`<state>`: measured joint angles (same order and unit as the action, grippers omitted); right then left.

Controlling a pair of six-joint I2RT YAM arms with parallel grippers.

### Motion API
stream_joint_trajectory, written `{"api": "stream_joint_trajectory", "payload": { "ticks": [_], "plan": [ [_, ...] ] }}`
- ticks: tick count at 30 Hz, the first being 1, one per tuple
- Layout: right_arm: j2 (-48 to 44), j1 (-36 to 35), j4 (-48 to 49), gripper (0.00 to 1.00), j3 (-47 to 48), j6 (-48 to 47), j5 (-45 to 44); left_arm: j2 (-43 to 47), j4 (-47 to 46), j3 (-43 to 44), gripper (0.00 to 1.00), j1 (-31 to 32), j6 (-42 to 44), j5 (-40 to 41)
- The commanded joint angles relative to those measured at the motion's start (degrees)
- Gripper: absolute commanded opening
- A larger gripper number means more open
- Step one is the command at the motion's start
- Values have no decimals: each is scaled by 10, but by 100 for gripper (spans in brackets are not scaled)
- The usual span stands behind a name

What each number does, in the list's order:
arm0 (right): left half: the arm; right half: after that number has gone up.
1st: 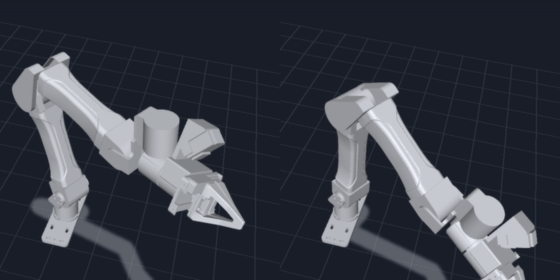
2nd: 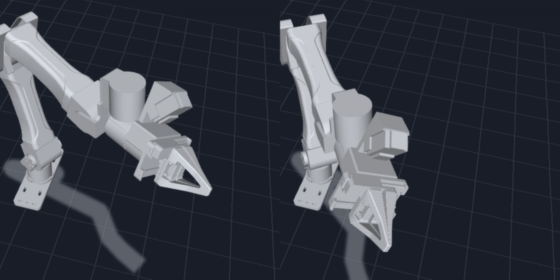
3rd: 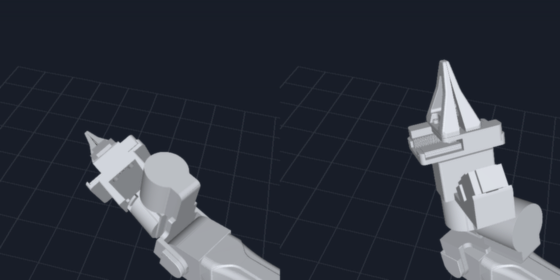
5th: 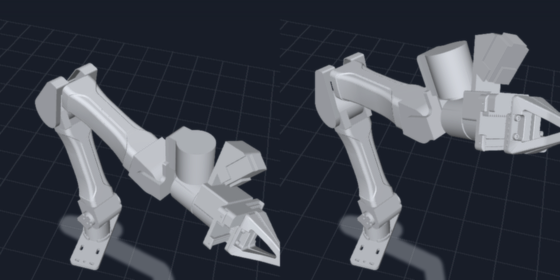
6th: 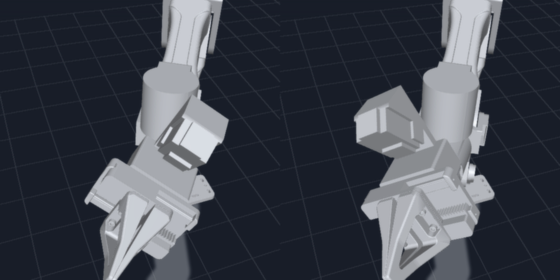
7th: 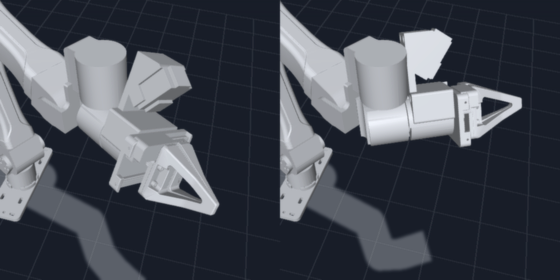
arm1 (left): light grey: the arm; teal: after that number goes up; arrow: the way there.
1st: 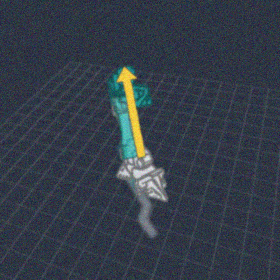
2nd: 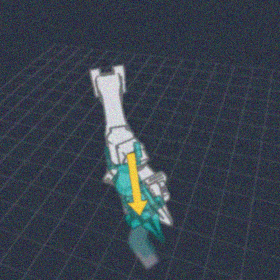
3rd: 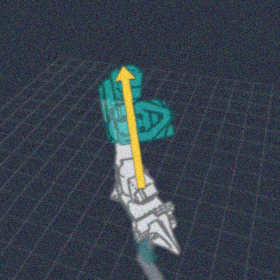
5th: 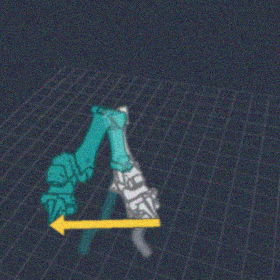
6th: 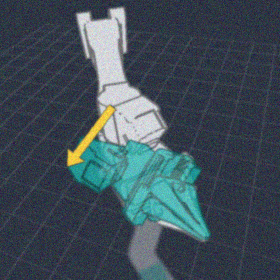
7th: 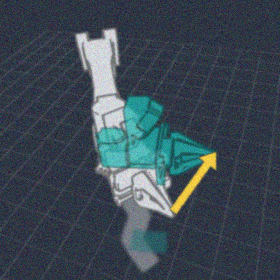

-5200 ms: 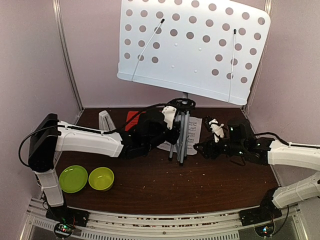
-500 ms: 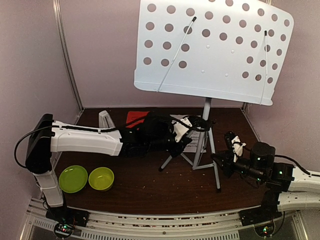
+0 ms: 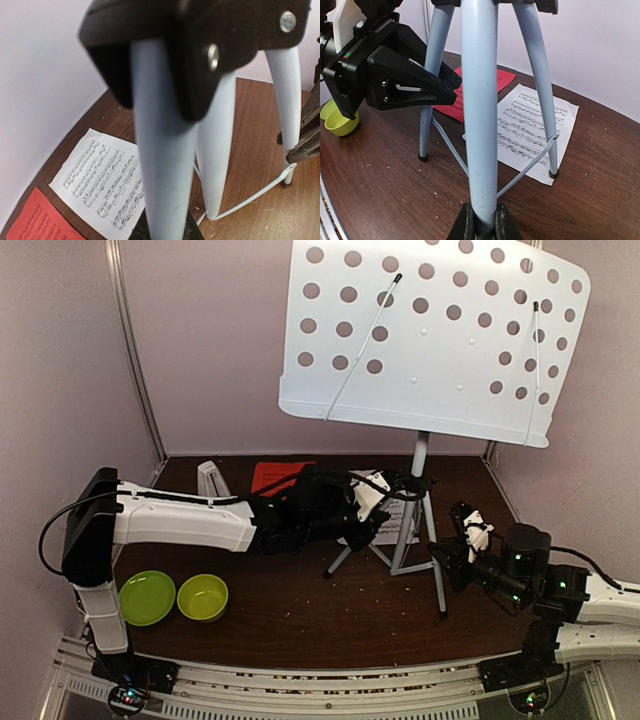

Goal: Set up the instrument practice props

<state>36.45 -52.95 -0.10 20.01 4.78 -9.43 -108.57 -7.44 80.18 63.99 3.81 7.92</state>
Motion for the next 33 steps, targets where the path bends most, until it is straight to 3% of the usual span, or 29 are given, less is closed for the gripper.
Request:
{"api": "stream_joint_trajectory", "payload": {
  "ticks": [1,11,15,27,33],
  "plan": [
    [-30,18,-5,0,15,-26,-130,-22,6,19,0,-40,14,97],
    [-20,19,18,0,-9,0,-161,-51,22,56,0,-44,31,107],
    [-9,18,17,0,-13,21,-142,-35,43,54,0,-71,12,74],
    [81,25,76,0,26,-26,-151,-36,64,62,0,-102,50,86],
    [45,39,31,0,39,-4,-148,-28,72,61,0,-126,78,75]
  ]
}}
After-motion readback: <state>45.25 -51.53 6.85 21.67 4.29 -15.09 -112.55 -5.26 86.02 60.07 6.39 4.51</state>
